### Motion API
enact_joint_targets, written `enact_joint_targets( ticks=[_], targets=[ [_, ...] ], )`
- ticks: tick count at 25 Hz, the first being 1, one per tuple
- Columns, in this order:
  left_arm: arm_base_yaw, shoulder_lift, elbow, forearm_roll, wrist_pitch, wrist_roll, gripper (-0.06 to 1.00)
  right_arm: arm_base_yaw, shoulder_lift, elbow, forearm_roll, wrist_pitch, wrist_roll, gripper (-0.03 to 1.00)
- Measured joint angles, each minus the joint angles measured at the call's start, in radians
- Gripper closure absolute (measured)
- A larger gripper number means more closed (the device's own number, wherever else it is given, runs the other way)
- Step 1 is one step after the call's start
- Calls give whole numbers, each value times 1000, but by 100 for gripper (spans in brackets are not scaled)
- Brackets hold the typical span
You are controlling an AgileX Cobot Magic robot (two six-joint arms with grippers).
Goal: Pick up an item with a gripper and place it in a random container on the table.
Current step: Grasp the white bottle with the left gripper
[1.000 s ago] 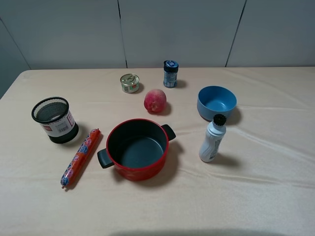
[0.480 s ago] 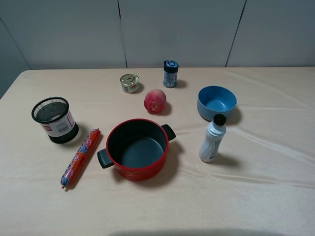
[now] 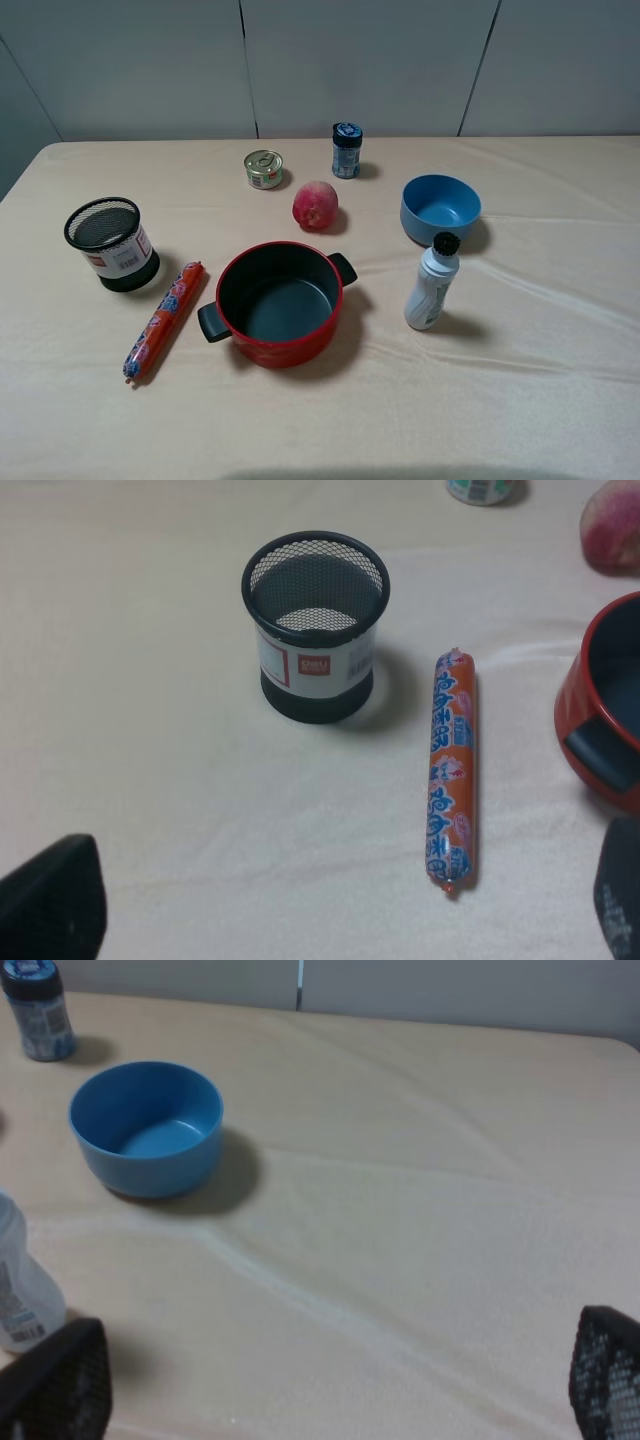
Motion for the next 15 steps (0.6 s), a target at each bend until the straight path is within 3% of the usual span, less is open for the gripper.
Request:
enact_joint_targets(
  ticks=[7,15],
  targets=[
    [0,13,-42,-40,-21,23,-5,0,0,0,0,0,0,27],
    [0,225,-141,-90,-28,133,-5,0,0,0,0,0,0,27]
  ],
)
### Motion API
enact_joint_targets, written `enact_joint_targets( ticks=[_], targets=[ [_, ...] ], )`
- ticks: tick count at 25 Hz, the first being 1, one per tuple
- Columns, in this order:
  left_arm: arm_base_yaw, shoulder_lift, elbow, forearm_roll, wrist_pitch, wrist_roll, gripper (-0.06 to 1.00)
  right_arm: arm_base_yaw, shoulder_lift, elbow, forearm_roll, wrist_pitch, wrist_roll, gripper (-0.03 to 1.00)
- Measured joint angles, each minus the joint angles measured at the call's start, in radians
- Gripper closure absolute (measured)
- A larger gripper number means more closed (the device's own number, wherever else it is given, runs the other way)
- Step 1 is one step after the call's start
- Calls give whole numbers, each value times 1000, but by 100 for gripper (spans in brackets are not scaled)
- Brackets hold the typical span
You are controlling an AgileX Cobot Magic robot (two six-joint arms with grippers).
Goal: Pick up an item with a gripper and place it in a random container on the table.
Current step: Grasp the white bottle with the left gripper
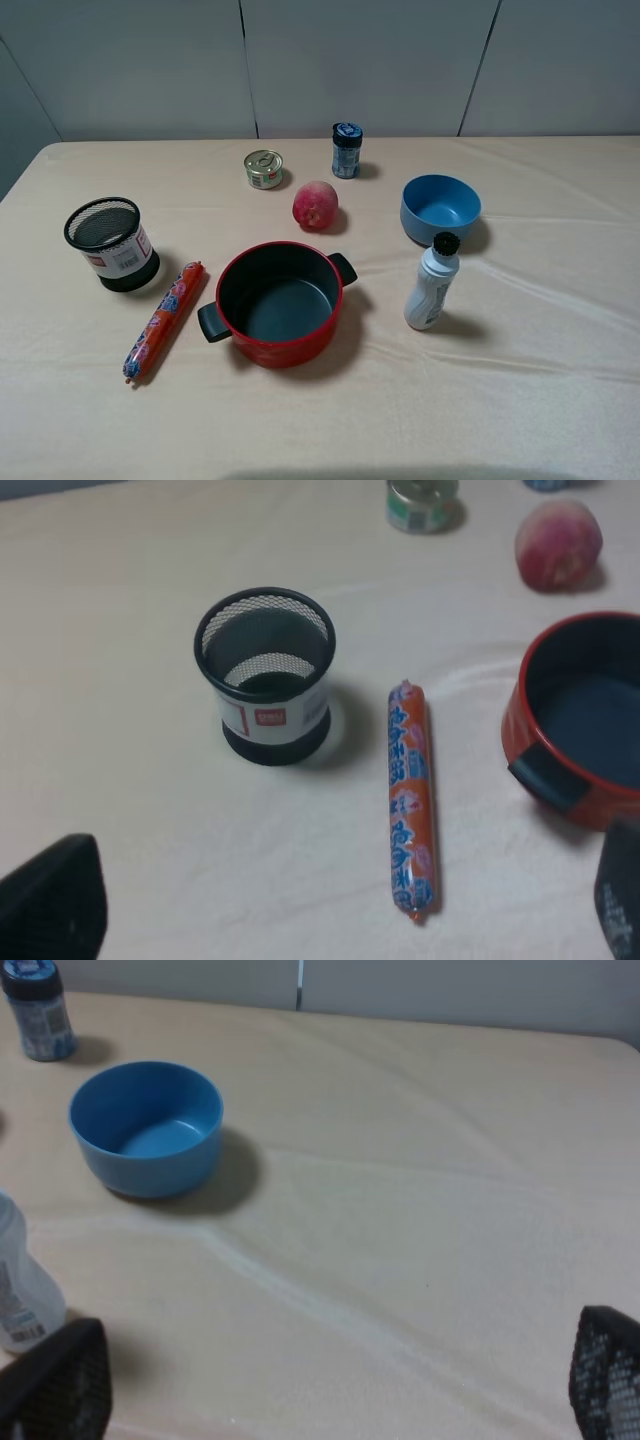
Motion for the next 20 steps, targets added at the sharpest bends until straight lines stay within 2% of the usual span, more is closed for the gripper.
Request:
enact_joint_targets(
  ticks=[12,20],
  targets=[
    [-6,315,-118,-74,-81,158,-5,0,0,0,0,0,0,27],
    [-137,486,-177,-87,-116,165,-5,0,0,0,0,0,0,27]
  ],
)
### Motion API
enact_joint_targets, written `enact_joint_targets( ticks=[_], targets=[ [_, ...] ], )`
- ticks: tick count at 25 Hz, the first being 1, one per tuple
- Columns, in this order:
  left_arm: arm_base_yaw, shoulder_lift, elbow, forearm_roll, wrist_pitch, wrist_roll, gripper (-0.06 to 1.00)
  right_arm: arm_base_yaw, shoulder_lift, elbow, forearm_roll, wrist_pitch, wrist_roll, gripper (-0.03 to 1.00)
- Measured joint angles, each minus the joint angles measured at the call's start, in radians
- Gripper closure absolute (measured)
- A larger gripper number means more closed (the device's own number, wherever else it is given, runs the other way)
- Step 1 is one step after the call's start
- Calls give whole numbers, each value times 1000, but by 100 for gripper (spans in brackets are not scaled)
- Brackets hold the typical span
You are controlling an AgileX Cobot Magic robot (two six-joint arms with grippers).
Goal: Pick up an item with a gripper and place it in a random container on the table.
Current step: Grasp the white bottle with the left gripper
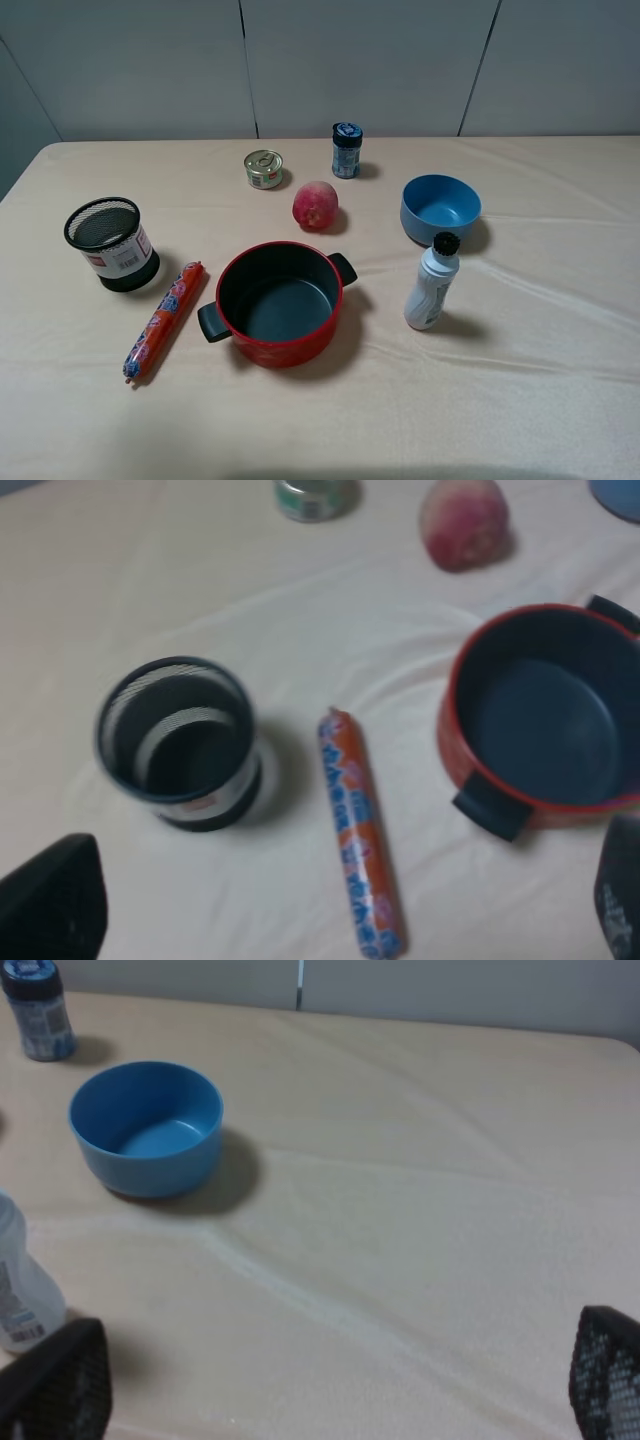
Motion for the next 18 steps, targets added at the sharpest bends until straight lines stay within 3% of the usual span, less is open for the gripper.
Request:
enact_joint_targets(
  ticks=[9,18],
  targets=[
    [-232,240,-91,0,-93,1,-4,0,0,0,0,0,0,27],
    [-406,517,-297,0,-97,1,-4,0,0,0,0,0,0,27]
  ],
)
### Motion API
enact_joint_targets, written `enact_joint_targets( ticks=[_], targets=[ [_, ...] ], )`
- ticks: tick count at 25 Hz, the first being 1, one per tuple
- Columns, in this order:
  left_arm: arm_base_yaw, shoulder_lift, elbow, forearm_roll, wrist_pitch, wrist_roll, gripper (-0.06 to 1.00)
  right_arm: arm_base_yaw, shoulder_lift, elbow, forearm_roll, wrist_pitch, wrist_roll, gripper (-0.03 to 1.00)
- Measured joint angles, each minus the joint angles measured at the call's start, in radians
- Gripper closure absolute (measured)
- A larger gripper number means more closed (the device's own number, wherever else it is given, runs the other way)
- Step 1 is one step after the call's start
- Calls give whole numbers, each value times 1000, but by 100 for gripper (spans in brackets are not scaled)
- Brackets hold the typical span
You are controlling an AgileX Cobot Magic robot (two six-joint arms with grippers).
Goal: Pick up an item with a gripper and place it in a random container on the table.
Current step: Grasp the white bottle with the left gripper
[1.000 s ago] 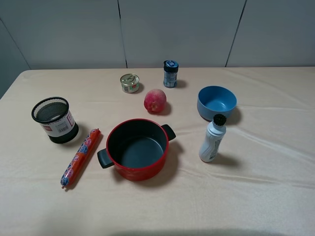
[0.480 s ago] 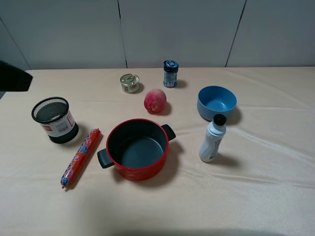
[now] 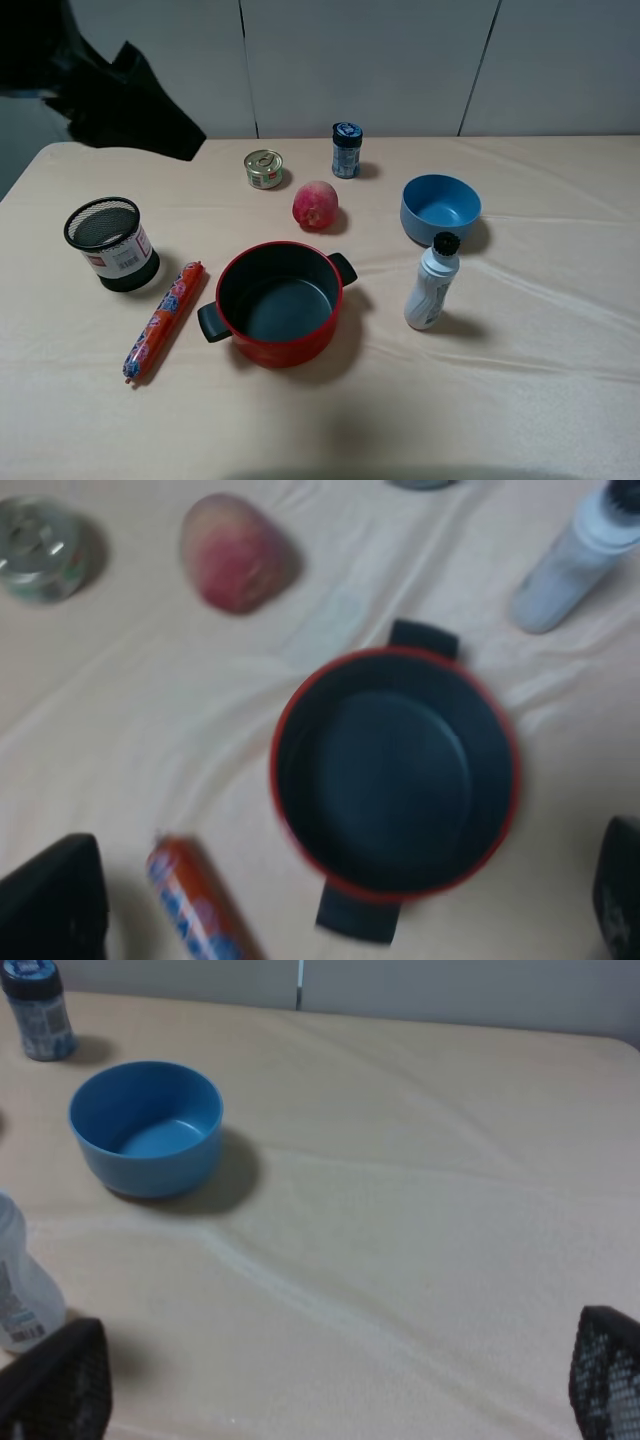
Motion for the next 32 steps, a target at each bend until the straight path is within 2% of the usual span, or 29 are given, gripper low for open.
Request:
enact_joint_targets(
  ticks=[4,8,12,13,18,26,32],
  targets=[
    [-65,111,-115,0,16,0,-4,0,0,0,0,0,0,27],
    [-122,225,-251,12,80,3,-4,0,0,0,0,0,0,27],
    [-171,340,-410,36,193,3,-4,0,0,0,0,0,0,27],
    [-171,340,-410,36,193,3,-4,0,0,0,0,0,0,27],
    [-222,480,-612,45,354,3,-4,0,0,0,0,0,0,27],
    [-308,655,-862,91,365,3,-4,0,0,0,0,0,0,27],
    [-363,719,-901,114,365,3,-4,0,0,0,0,0,0,27]
  ],
)
